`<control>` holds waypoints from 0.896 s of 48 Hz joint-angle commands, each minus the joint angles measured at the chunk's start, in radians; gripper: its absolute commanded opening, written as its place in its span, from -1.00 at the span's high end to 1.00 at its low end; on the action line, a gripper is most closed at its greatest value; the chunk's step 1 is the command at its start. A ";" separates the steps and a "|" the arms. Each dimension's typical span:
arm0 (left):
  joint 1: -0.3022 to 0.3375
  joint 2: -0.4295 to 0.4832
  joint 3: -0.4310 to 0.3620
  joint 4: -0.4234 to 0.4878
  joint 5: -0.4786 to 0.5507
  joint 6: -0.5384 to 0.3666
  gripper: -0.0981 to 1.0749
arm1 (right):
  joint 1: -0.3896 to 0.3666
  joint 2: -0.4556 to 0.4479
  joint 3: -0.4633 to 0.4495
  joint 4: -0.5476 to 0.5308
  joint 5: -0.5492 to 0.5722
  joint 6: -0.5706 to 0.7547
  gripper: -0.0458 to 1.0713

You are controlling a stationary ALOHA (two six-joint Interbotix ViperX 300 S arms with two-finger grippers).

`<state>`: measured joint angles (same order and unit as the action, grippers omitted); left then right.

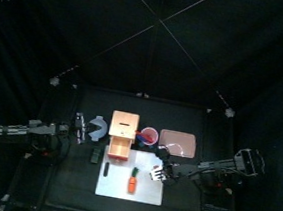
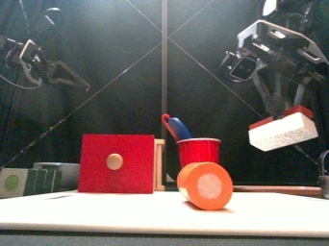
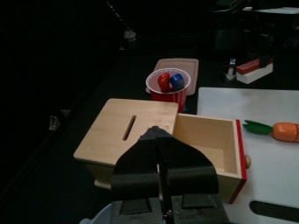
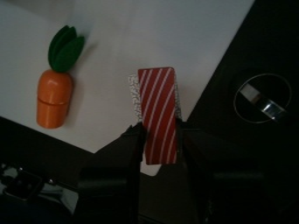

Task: Place salmon sushi on cutting board

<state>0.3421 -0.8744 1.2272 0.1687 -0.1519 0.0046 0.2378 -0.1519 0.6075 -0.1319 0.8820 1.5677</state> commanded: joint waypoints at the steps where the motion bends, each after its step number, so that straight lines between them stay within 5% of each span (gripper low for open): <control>1: 0.008 0.017 -0.029 0.000 -0.009 0.003 0.63 | 0.002 0.017 -0.006 -0.015 -0.075 0.055 -0.13; 9: 0.011 0.040 -0.029 -0.002 -0.009 0.000 0.63 | 0.011 0.075 -0.008 -0.021 -0.167 0.147 -0.14; 27: 0.017 0.041 -0.028 -0.002 -0.009 0.003 0.63 | 0.054 0.109 -0.040 -0.014 -0.087 0.308 -0.17; 43: 0.017 0.040 -0.026 0.009 -0.006 0.005 0.63 | 0.066 0.192 -0.101 -0.003 -0.087 0.337 -0.49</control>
<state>0.3543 -0.8376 1.2272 0.1703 -0.1519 0.0077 0.3007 0.0414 0.5384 -0.1365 0.7946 1.9021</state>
